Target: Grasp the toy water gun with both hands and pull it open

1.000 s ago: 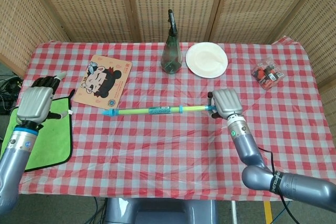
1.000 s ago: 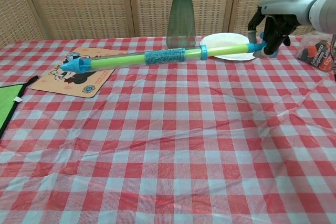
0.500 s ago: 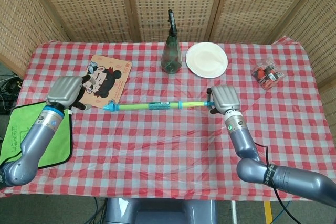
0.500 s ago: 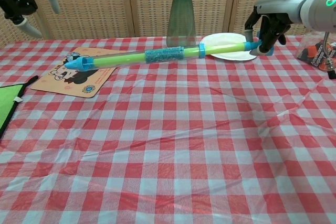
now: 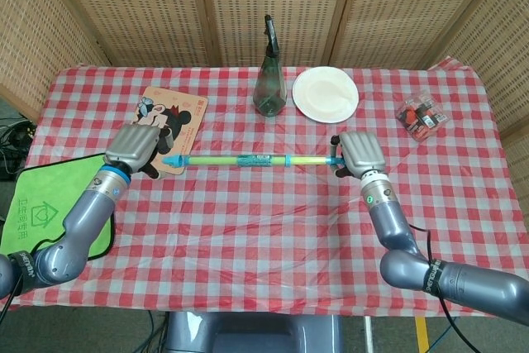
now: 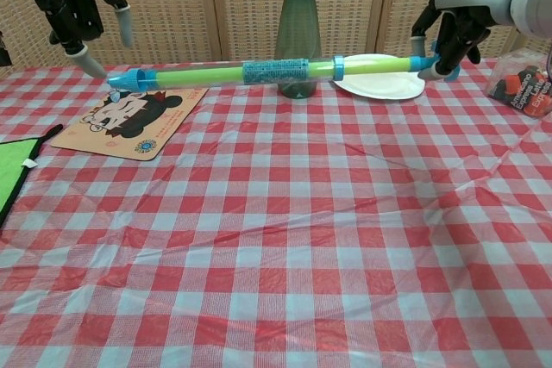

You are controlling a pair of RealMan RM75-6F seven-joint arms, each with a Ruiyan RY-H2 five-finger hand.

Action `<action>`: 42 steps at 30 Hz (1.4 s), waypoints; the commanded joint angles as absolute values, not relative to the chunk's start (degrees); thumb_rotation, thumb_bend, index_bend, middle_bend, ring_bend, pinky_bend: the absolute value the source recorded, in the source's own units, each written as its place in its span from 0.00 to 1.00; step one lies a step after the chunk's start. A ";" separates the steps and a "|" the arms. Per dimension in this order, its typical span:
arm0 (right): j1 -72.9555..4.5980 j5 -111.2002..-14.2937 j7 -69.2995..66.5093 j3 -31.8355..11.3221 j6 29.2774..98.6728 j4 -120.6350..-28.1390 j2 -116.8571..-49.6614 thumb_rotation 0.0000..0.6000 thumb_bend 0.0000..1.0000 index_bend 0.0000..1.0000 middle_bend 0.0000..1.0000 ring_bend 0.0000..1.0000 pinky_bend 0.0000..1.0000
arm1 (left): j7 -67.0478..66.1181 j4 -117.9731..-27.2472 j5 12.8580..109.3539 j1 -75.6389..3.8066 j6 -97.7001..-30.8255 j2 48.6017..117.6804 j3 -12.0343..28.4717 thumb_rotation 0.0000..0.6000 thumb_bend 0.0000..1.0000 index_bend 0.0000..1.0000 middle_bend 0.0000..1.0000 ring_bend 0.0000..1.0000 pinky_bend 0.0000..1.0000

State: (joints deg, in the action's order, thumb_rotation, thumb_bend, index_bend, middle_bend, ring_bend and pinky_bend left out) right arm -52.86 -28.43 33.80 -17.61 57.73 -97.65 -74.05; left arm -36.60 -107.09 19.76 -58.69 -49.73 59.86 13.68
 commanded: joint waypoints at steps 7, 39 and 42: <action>-52.48 -29.81 32.17 -16.95 57.66 -98.77 -73.02 1.00 0.56 0.87 1.00 1.00 0.68 | -37.52 -106.97 18.42 -61.19 -52.56 61.82 12.22 1.00 0.16 0.42 0.82 0.71 0.60; -52.30 -32.73 29.05 -15.53 58.62 -100.59 -71.97 1.00 0.56 0.87 1.00 1.00 0.68 | -34.47 -103.67 19.93 -63.09 -53.46 66.70 9.84 1.00 0.23 0.44 0.82 0.71 0.60; -52.19 -32.96 28.95 -15.36 58.84 -100.95 -71.80 1.00 0.56 0.87 1.00 1.00 0.68 | -34.23 -103.38 20.12 -63.27 -53.58 67.33 9.84 1.00 0.30 0.48 0.82 0.71 0.60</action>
